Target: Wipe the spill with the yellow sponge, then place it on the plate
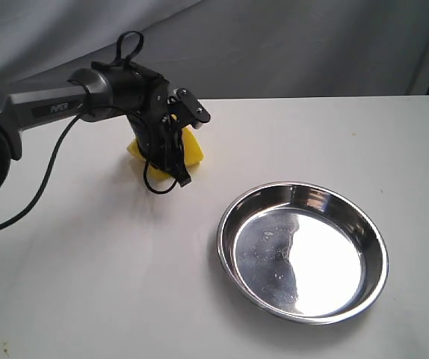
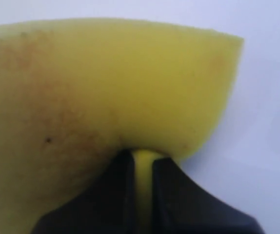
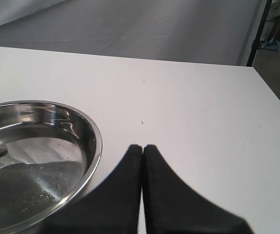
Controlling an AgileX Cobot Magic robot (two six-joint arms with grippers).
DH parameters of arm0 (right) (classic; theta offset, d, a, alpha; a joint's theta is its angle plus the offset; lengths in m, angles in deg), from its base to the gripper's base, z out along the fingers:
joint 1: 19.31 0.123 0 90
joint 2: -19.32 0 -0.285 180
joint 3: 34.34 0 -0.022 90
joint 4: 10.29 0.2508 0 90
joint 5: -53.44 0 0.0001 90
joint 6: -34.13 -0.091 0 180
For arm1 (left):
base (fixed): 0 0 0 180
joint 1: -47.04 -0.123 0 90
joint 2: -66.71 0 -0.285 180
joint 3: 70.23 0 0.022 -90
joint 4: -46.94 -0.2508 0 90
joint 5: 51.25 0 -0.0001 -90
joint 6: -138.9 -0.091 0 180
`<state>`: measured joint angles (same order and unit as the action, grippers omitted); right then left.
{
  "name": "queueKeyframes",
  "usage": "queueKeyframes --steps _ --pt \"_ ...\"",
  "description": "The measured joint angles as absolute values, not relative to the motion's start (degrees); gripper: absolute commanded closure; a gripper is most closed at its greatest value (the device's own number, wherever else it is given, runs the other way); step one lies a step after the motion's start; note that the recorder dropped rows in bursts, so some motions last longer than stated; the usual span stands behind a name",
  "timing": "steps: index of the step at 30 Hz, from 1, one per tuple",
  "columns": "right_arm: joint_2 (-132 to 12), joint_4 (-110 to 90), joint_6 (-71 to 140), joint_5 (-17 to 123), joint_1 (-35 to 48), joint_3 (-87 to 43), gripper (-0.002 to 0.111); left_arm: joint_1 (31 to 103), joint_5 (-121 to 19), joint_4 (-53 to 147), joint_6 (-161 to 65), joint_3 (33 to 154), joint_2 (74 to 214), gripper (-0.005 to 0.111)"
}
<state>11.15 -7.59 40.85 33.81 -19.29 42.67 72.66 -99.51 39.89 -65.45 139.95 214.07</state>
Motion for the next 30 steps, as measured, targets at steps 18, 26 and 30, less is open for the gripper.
queueKeyframes --steps 18,26,30 --pt "11.2 -7.6 40.8 33.8 -19.3 42.7 0.108 65.9 -113.2 44.2 -66.9 140.2 213.2 0.107" --pt "11.2 -7.6 40.8 33.8 -19.3 42.7 0.108 63.8 -113.3 42.0 -67.3 134.4 209.9 0.107" --pt "11.2 -7.6 40.8 33.8 -19.3 42.7 0.108 62.3 -113.3 38.2 -67.3 128.3 206.8 0.107"
